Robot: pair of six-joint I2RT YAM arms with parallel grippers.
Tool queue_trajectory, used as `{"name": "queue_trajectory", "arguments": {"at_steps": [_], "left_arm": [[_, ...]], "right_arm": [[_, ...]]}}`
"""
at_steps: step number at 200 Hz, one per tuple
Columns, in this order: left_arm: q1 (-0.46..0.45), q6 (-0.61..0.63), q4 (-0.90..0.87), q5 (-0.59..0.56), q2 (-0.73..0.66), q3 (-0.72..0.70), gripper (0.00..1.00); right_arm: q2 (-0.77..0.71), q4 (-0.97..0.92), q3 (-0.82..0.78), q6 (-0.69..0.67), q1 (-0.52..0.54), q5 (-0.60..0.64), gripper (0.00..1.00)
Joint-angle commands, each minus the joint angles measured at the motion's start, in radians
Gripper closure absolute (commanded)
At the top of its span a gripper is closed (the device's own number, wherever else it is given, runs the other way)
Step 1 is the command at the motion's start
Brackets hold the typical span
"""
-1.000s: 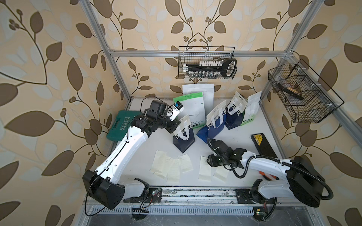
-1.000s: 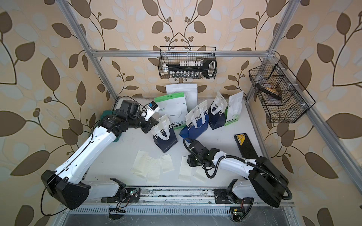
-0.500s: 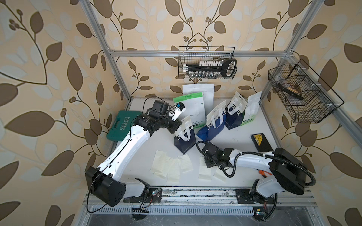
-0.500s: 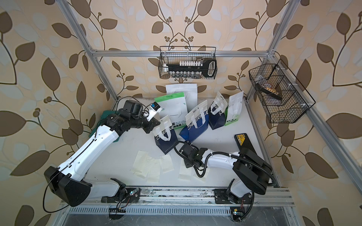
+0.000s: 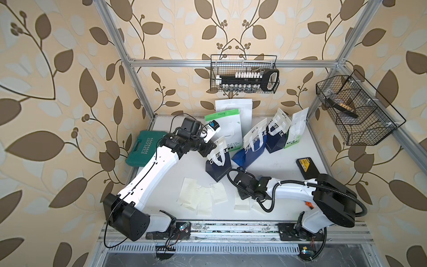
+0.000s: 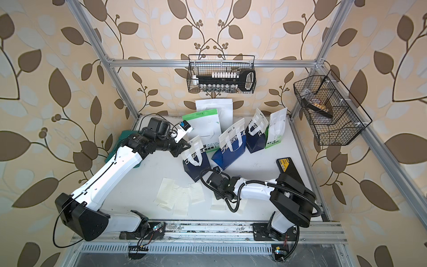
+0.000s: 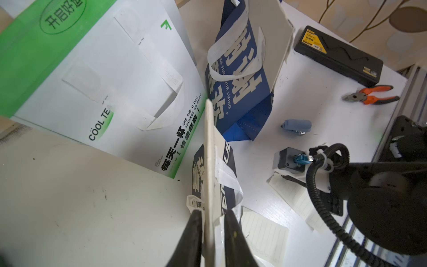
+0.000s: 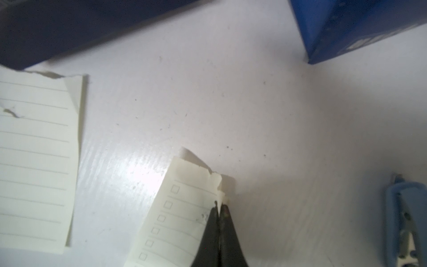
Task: Staple the receipts to the bags
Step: Pick up the receipt from the center of the board, then hold the receipt from the takeout bag.
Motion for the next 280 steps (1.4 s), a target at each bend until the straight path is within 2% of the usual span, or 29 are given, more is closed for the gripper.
{"name": "queue_trajectory", "arguments": {"at_steps": [1, 53, 101, 119, 143, 179, 205, 243, 280], "left_arm": [[-0.012, 0.015, -0.005, 0.034, 0.000, 0.037, 0.70], [-0.011, 0.007, 0.001, 0.067, 0.004, 0.052, 0.59], [-0.008, -0.009, 0.027, 0.095, -0.024, 0.073, 0.54], [-0.005, -0.018, 0.021, 0.084, -0.026, 0.098, 0.53], [0.022, -0.042, 0.007, 0.084, -0.035, 0.132, 0.54], [0.111, -0.074, 0.029, 0.227, -0.095, 0.114, 0.54], [0.142, -0.070, 0.030, 0.261, -0.107, 0.085, 0.54], [0.151, -0.068, 0.044, 0.266, -0.098, 0.061, 0.54], [0.156, -0.065, 0.044, 0.243, -0.072, 0.063, 0.55]], "right_arm": [[-0.063, -0.069, -0.064, -0.045, 0.002, 0.054, 1.00], [-0.394, -0.014, -0.064, -0.256, 0.002, 0.097, 1.00], [-0.500, 0.029, 0.056, -0.435, 0.001, -0.025, 1.00], [-0.486, 0.036, 0.111, -0.512, -0.011, -0.070, 1.00], [-0.457, 0.079, 0.169, -0.563, -0.081, -0.230, 1.00], [-0.396, 0.114, 0.260, -0.655, -0.158, -0.414, 1.00], [-0.332, 0.137, 0.330, -0.674, -0.236, -0.573, 1.00], [-0.207, 0.148, 0.439, -0.684, -0.273, -0.675, 1.00], [-0.103, 0.163, 0.528, -0.686, -0.273, -0.701, 1.00]]}}
